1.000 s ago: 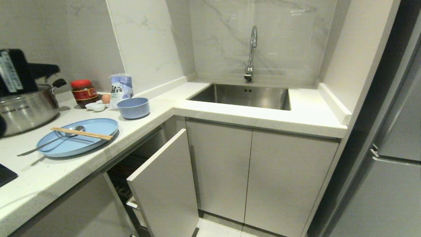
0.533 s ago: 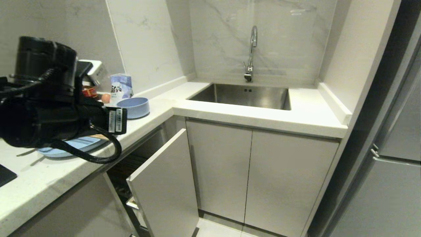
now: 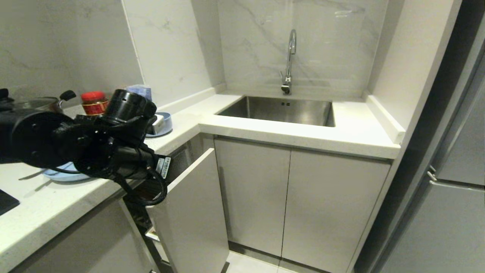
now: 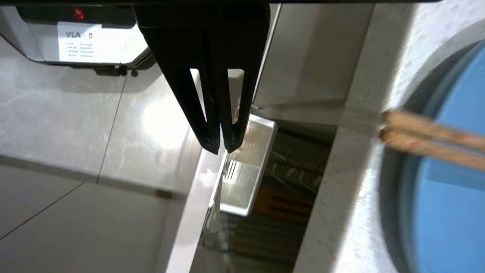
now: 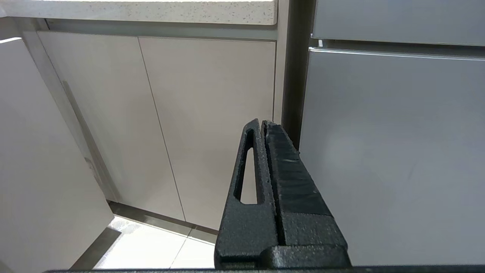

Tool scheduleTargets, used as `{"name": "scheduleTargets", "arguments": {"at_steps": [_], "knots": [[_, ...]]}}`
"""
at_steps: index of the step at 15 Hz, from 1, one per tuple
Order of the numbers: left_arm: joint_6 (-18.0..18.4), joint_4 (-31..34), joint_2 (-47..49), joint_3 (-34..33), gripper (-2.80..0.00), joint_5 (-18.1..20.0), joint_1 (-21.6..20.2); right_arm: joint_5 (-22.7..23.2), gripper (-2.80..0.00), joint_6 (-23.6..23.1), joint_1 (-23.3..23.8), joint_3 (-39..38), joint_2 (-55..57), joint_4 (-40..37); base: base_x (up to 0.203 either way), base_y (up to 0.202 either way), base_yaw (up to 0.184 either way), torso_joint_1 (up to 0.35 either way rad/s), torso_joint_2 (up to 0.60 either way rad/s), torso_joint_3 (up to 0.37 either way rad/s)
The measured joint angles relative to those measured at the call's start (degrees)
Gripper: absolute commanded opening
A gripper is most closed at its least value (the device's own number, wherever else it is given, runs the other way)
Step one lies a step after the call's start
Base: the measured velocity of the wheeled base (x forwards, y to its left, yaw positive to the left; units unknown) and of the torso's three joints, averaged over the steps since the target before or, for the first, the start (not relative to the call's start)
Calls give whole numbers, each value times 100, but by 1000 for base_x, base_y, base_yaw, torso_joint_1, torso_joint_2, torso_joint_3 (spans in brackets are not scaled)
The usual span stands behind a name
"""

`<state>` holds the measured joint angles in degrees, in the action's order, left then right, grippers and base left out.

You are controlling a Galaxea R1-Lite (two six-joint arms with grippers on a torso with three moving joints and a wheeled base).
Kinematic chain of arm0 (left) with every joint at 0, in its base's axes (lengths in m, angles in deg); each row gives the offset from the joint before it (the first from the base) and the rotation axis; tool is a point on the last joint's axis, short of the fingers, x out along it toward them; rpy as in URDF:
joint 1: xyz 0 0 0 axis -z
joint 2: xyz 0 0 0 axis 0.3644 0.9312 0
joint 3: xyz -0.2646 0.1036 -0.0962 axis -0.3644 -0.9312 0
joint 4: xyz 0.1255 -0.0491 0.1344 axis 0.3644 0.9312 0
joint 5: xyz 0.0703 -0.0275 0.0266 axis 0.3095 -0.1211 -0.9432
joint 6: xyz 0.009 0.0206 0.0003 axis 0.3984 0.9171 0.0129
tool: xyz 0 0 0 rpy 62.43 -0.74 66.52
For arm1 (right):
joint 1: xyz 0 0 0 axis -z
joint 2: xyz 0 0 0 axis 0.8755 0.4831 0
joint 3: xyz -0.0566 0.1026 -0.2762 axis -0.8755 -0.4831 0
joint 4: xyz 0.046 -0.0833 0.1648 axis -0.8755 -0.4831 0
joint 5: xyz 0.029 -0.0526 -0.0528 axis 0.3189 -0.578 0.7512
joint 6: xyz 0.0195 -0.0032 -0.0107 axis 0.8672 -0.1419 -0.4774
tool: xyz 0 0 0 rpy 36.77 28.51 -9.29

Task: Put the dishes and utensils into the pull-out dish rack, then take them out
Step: Open the cupboard

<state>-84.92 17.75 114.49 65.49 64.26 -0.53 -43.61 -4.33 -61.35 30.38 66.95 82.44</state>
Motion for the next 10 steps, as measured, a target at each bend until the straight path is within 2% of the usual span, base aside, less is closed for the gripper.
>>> {"name": "scheduleTargets", "arguments": {"at_steps": [10], "knots": [[-41,-4,1085,321,-280,45,-445,0,-280,-2,0,0,0,0,0,0,0,0,0,0]]}}
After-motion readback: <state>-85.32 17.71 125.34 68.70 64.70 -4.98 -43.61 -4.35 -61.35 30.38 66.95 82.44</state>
